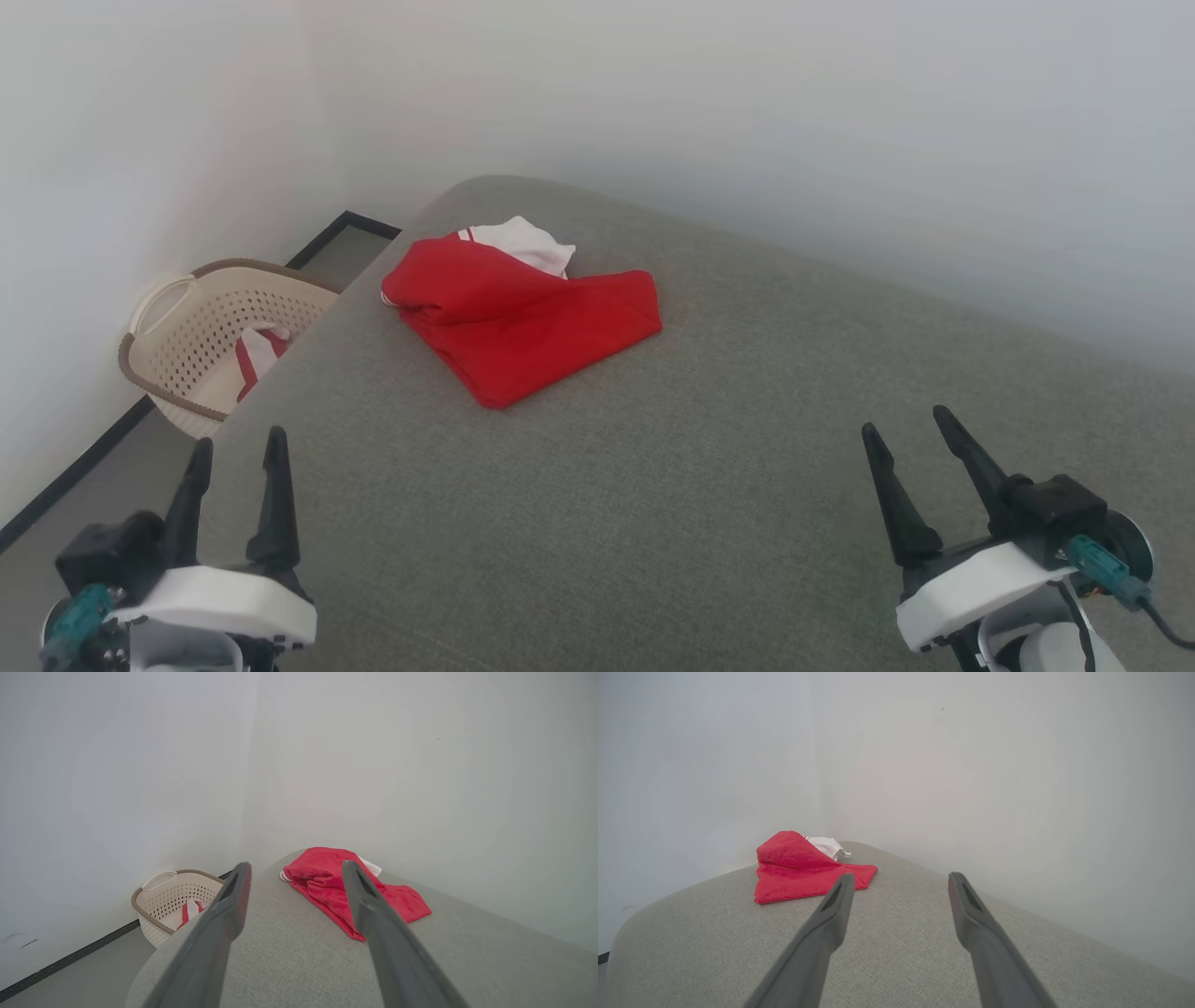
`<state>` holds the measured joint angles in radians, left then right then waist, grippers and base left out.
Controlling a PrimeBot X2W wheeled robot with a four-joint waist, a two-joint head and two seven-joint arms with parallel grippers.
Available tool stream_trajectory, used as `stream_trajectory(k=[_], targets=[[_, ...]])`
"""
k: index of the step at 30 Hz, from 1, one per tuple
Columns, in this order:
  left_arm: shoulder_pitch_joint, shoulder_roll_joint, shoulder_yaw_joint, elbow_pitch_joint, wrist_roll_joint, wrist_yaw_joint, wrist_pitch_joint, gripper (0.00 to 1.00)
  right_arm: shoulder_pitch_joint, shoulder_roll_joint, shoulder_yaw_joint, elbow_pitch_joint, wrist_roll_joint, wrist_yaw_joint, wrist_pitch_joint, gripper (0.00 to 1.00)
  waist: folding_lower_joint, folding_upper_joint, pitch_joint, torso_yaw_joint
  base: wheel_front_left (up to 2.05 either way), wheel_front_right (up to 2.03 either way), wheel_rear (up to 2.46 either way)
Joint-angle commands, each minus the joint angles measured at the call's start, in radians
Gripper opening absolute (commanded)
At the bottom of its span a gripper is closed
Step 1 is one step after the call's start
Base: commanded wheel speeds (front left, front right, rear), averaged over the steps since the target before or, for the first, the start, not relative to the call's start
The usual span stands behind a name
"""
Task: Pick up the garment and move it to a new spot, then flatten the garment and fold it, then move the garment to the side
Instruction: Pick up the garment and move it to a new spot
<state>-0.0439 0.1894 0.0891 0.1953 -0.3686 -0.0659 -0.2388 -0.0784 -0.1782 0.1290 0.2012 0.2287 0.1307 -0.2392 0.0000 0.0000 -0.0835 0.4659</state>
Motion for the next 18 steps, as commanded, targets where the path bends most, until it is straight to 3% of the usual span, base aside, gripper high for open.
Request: stream_trajectory(k=[1, 11, 18], targets=[[-0.015, 0.001, 0.001, 0.000, -0.012, 0.003, 0.009, 1.00, -0.009, -0.002, 0.000, 0.002, -0.002, 0.000, -0.009, 1.00, 0.0000, 0.0000, 0.004, 0.003, 0.00, 0.00, 0.00], [-0.162, 0.042, -0.003, 0.074, -0.087, -0.033, 0.076, 1.00, -0.039, -0.028, -0.018, -0.032, -0.026, 0.000, 0.016, 1.00, 0.0000, 0.0000, 0.086, -0.057, 0.00, 0.00, 0.00], [-0.378, 0.099, -0.032, 0.253, -0.133, -0.056, 0.112, 1.00, -0.092, -0.064, -0.024, -0.091, -0.049, 0.000, 0.052, 1.00, 0.0000, 0.0000, 0.206, -0.137, 0.00, 0.00, 0.00]])
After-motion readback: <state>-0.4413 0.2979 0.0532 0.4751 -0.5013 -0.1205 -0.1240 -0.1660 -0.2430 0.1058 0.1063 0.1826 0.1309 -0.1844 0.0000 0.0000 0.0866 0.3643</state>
